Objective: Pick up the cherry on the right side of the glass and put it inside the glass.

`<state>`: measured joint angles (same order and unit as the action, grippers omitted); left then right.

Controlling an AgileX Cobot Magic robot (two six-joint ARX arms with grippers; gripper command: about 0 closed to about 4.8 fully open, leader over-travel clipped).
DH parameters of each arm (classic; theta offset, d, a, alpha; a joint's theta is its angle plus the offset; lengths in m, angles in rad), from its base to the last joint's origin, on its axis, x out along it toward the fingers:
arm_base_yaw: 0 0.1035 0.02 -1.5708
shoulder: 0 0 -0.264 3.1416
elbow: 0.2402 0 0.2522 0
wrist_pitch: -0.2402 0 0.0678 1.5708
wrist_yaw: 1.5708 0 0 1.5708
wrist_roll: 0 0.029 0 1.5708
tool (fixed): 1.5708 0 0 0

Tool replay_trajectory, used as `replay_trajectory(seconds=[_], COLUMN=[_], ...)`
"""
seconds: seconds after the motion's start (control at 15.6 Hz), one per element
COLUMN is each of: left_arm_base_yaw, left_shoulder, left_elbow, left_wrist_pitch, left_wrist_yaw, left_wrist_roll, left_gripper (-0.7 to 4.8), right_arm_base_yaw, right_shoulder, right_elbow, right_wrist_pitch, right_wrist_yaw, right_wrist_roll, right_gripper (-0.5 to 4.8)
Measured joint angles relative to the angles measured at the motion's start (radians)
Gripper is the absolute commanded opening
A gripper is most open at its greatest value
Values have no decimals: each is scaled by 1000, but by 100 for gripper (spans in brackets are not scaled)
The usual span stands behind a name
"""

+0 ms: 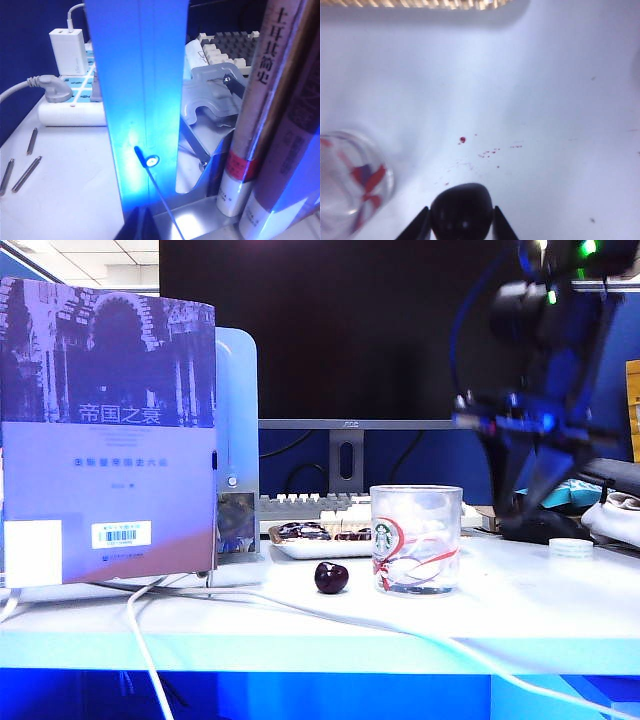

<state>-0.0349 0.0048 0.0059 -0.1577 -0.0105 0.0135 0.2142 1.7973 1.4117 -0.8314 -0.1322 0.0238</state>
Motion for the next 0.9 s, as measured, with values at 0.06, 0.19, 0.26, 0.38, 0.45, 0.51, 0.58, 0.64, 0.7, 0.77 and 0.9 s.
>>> replay_trajectory(seconds=[0.06,0.19,0.26,0.38,0.45,0.51,0.58,0.64,0.7,0.77,0.9], left_arm_base_yaw=[0,0,0,0,0,0,0,0,0,0,0], left_shoulder=[0,0,0,0,0,0,0,0,0,0,0], left_elbow=[0,0,0,0,0,0,0,0,0,0,0], left_wrist_pitch=[0,0,0,0,0,0,0,0,0,0,0], left_wrist_yaw=[0,0,0,0,0,0,0,0,0,0,0], left_wrist_roll=[0,0,0,0,0,0,0,0,0,0,0], left_gripper=[-5,-5,-5,-5,-5,-5,-5,-5,-5,-5,-5], right_arm_base_yaw=[0,0,0,0,0,0,0,0,0,0,0], right_shoulder=[-3,-32,-46,-69,-77,-79,-79,-78,-78,-78,-78], right_elbow=[32,75,95,135,144,145,145,145,145,145,145], right_wrist_pitch=[-36,-65,-73,-92,-98,-106,-111,-120,-129,-133,-139], right_wrist_yaw=[0,-1,-16,-141,-216,-283,-330,-370,-401,-422,-467], right_wrist_roll=[-5,-6,-6,-6,-7,-6,-6,-6,-6,-7,-6], right_gripper=[166,166,166,166,166,166,166,166,166,167,167])
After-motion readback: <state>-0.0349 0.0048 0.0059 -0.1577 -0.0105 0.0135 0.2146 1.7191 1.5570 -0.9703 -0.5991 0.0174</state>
